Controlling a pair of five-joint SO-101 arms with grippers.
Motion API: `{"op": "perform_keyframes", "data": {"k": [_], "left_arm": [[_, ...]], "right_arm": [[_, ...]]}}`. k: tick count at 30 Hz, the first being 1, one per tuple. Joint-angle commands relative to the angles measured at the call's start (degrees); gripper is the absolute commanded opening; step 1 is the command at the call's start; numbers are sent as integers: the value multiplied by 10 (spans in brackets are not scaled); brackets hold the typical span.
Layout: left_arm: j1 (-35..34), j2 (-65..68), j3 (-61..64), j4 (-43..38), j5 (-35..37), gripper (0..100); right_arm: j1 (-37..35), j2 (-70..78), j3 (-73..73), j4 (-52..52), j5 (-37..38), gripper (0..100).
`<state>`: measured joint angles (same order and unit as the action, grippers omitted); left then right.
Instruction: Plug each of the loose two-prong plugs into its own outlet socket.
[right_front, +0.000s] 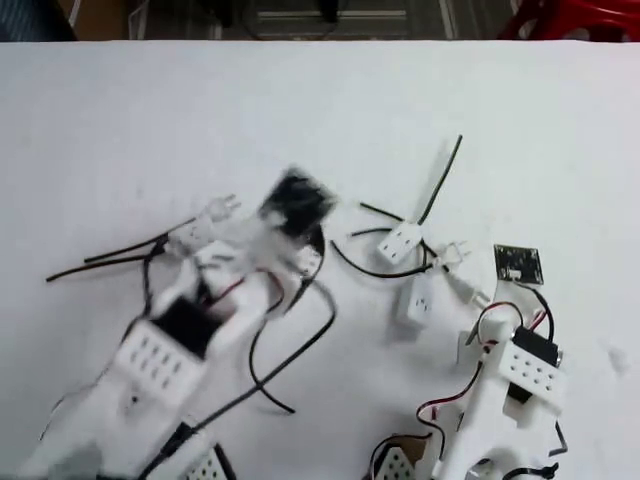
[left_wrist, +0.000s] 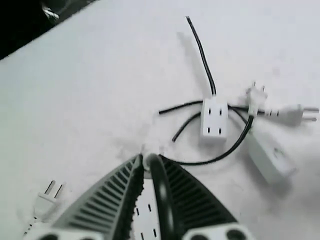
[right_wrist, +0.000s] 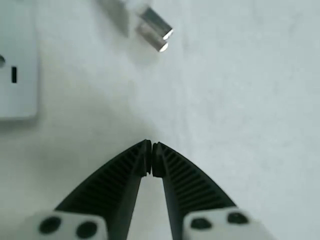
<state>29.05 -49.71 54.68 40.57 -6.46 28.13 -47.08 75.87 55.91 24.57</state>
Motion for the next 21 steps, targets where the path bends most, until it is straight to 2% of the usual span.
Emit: {"op": "perform_keyframes", "data": {"k": [1, 3, 7, 9, 13, 17, 21], "left_arm": [[0, -178, 107, -68, 40, 23], [-4, -232, 128, -17, 40, 23], [-1, -273, 86, 200, -4, 23], [-5, -262, 62, 265, -19, 23], [-27, -214, 40, 321, -91, 23], [-81, -134, 29, 345, -144, 23], [-160, -45, 70, 333, -269, 24]], "right_arm": [[-3, -9, -3, -6, 6, 24], [-3, -8, -3, -6, 6, 24], [-3, -6, -3, -6, 6, 24], [-3, -6, -3, -6, 6, 24], [-3, -6, -3, -6, 6, 24], [-3, -6, -3, -6, 6, 24], [-3, -6, -1, -6, 6, 24]]}}
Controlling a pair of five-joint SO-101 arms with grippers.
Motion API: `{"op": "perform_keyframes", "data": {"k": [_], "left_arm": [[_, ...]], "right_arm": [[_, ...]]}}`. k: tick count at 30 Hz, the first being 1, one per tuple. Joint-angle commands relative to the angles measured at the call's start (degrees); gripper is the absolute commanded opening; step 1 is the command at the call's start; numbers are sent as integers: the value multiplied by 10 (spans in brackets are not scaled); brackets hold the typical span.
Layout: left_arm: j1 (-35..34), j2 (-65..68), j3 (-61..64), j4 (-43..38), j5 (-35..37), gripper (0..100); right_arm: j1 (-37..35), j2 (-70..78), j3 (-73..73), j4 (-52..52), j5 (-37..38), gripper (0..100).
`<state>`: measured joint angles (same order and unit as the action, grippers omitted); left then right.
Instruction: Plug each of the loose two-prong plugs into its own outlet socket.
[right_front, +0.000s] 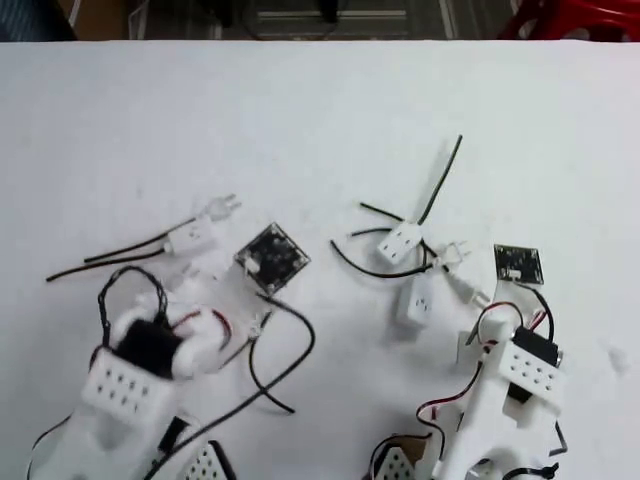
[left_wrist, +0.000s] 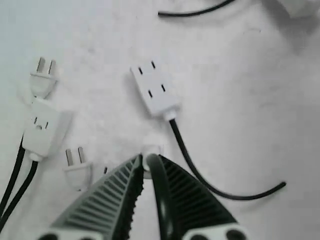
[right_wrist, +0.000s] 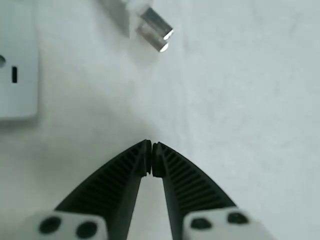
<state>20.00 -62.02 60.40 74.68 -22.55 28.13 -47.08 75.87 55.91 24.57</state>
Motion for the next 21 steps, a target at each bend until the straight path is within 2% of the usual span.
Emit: {"op": "perform_keyframes", "data": {"k": [1, 6, 8, 13, 19, 21], "left_arm": [[-88, 97, 33, -22, -134, 24], [-162, 161, 112, -106, -193, 27], [-179, 167, 122, -116, -221, 27], [-162, 167, 121, -97, -265, 33], [-158, 167, 120, -92, -300, 179], [-158, 167, 120, -92, -316, 191]], "right_arm": [[-3, -7, 2, -6, 6, 24], [-3, -9, 4, -6, 6, 24], [-3, -9, 4, -6, 6, 24], [-3, -9, 4, -6, 6, 24], [-3, -9, 4, -6, 6, 24], [-3, -9, 4, -6, 6, 24]]}}
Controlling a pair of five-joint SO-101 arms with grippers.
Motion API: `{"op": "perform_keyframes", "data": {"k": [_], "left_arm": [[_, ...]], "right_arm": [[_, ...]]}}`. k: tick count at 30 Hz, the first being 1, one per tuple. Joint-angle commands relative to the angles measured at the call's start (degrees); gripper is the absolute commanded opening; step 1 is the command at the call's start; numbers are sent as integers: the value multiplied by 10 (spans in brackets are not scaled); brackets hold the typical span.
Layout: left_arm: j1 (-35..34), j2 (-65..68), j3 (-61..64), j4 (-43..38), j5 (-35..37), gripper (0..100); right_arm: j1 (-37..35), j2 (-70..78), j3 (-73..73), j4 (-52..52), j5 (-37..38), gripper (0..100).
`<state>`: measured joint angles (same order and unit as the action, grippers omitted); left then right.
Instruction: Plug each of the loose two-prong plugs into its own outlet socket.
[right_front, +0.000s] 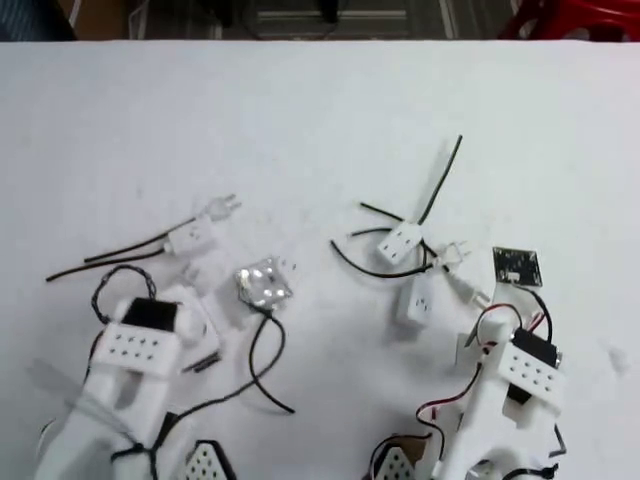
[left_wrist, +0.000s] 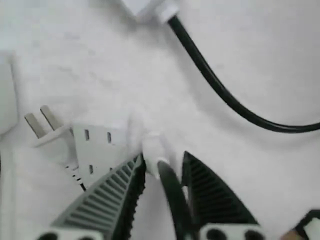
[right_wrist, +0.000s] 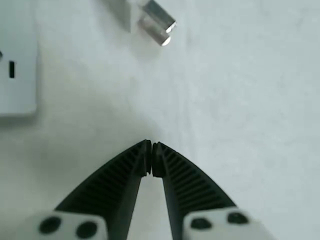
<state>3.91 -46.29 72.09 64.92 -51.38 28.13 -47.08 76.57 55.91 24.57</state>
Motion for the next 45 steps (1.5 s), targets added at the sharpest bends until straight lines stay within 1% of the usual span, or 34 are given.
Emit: {"op": "perform_keyframes", "data": {"k": [1, 7, 11, 17, 24, 31, 33, 35, 40, 42, 45], "left_arm": [[3, 11, 4, 5, -36, 186], [4, 14, 4, 4, -68, 154], [4, 14, 4, -3, -68, 127], [28, 14, 4, 1, -67, 24], [32, 10, 3, 13, -62, 23], [40, 9, -77, 10, 55, 23], [64, 8, -95, 10, 86, 23], [102, -6, -103, 10, 118, 23], [204, -137, -101, 9, 211, 22], [229, -207, -101, 7, 250, 22], [247, -307, -91, -22, 312, 22]], "right_arm": [[-3, -9, -4, -6, 6, 24], [-3, -9, -4, -6, 6, 24], [-3, -9, -4, -6, 6, 24], [-2, -9, -4, -6, 6, 24], [-1, -9, -4, -6, 6, 24], [-2, -9, -4, -6, 6, 24], [-1, -9, -4, -7, 6, 24], [-1, -9, -4, -7, 6, 24], [-1, -9, -4, -7, 6, 24], [-2, -9, -4, -7, 6, 24], [-2, -9, -4, -7, 6, 24]]}}
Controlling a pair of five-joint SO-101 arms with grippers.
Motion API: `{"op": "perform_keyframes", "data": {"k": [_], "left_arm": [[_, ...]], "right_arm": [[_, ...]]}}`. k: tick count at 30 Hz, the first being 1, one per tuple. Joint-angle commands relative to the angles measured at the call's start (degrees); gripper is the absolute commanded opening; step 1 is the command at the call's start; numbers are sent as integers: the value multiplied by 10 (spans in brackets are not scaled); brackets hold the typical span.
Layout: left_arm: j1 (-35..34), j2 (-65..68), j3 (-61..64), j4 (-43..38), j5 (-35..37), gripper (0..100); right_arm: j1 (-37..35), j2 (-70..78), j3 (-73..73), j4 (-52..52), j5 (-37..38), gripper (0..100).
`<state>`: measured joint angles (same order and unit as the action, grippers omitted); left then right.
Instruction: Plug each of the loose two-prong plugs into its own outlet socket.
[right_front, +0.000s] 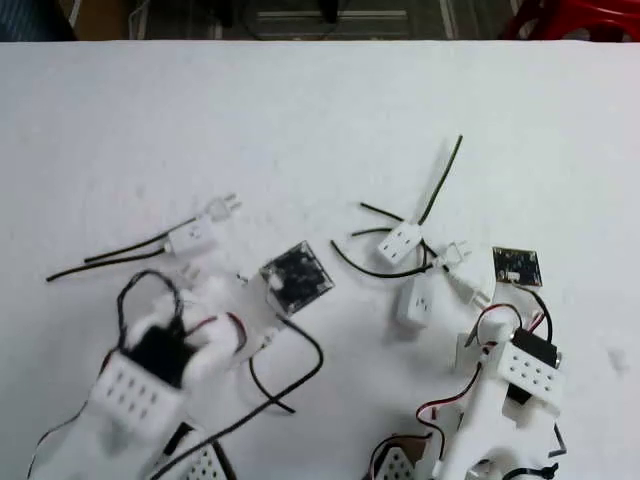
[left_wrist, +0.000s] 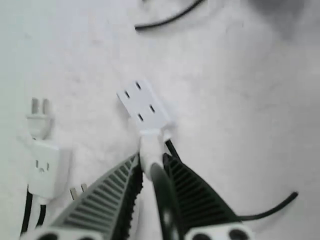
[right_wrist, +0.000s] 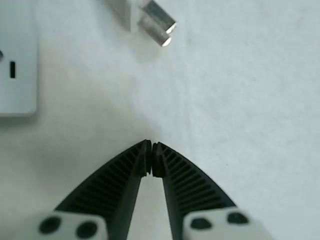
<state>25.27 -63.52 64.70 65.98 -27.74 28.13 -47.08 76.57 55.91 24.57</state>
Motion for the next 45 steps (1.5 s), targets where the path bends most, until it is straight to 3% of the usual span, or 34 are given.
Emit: {"op": "perform_keyframes", "data": {"k": [1, 11, 15, 20, 24, 29, 31, 36, 41, 45], "left_arm": [[34, -167, -4, -50, 95, 22], [35, -413, 180, -234, 233, 22], [35, -412, 188, -287, 256, 22], [36, -412, 188, -382, 317, 22], [43, -412, 188, -440, 356, 22], [111, -412, 188, -447, 359, 22], [134, -412, 188, -446, 359, 22], [141, -412, 187, -442, 359, 22], [141, -412, 188, -429, 359, 22], [141, -412, 188, -413, 358, 22]], "right_arm": [[-2, -9, -4, -7, 6, 24], [-3, -9, -4, -7, 6, 24], [-12, -9, -6, -7, 6, 24], [-107, -10, -39, 13, 6, 23], [-189, -5, -154, 105, 4, 22], [-308, 0, -327, 216, -6, 20], [-358, 21, -387, 240, -44, 20], [-456, 160, -502, 287, -92, 20], [-458, 284, -602, 298, -92, 20], [-380, 304, -734, 326, -81, 20]]}}
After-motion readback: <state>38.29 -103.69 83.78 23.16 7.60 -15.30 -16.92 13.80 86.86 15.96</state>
